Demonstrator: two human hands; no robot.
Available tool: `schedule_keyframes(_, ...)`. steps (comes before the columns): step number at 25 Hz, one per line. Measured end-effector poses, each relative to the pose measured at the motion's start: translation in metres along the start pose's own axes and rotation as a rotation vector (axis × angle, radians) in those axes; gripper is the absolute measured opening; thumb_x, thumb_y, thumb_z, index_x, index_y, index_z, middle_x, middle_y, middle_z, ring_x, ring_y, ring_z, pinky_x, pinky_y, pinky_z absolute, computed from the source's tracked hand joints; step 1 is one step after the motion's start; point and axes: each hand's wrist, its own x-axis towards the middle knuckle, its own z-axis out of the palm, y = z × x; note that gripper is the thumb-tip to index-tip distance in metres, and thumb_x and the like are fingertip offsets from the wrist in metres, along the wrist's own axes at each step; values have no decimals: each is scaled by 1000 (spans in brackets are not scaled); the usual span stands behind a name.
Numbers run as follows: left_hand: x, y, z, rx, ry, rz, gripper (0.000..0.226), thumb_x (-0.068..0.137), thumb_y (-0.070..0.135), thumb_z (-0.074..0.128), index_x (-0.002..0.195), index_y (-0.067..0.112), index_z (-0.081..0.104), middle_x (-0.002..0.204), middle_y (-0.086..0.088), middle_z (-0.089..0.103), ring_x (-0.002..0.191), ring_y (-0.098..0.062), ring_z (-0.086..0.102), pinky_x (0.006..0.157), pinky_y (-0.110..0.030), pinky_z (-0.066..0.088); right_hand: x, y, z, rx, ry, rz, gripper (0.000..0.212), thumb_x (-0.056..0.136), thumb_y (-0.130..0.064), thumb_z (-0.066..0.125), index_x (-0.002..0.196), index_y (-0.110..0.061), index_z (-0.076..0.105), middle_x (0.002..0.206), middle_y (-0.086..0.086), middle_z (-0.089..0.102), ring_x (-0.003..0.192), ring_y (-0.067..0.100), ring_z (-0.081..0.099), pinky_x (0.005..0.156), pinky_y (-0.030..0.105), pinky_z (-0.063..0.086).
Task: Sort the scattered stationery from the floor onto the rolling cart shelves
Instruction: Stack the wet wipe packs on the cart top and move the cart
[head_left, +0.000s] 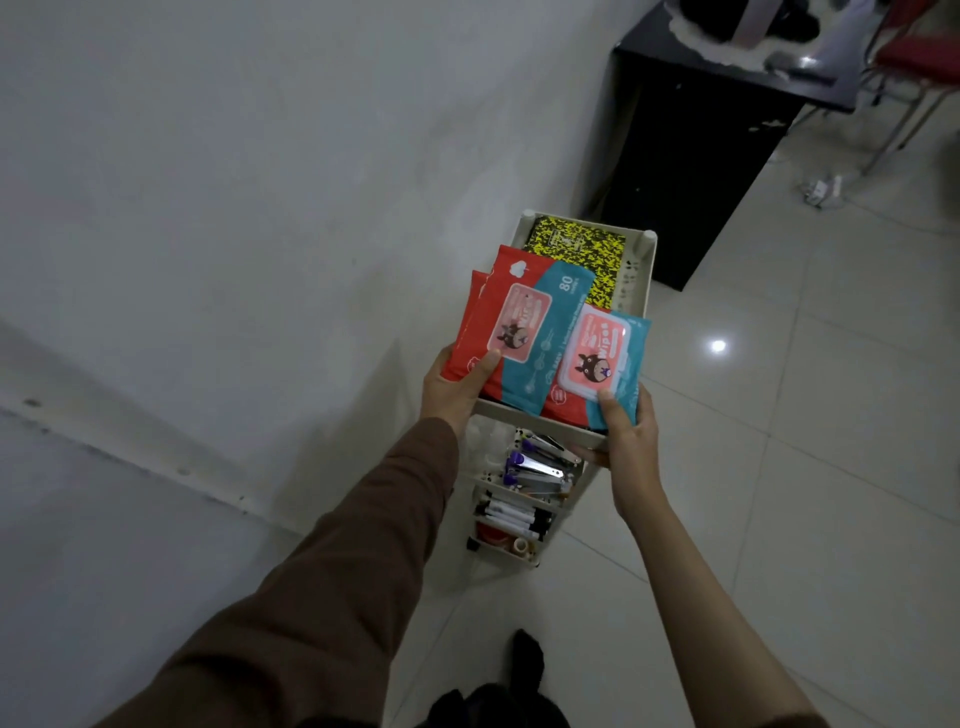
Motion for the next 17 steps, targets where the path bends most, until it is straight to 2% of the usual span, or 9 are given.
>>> schedule_keyframes(7,57,16,17,66,-3,-20,30,81,29,68,108,19,58,107,-9,67,98,-27,66,87,-41,54,52,-14,14,56,4,29,43,94,-26,51,135,-22,36,112,0,59,89,15,67,52,23,55)
schedule_keyframes(10,79,23,20,60,3,-20,25,80,30,68,102,23,59,104,-8,68,90,-22,68,79,-36,56,70,-19,24,63,7,38,40,94,-26,51,132,-24,37,114,0,58,92,16,66,56,28,58)
schedule_keyframes(13,96,28,15,49,27,-35,23,80,30,69,100,23,60,106,-10,68,94,-26,67,83,-40,55,82,-22,38,51,2,52,41,94,-28,52,132,-25,37,119,2,56,97,20,65,61,33,60)
schedule_keyframes(17,118,33,6,56,48,-63,31,79,31,69,106,19,60,108,-13,68,97,-30,66,87,-46,53,95,-26,56,77,-15,53,40,93,-27,51,130,-25,37,118,2,58,98,22,65,58,31,60)
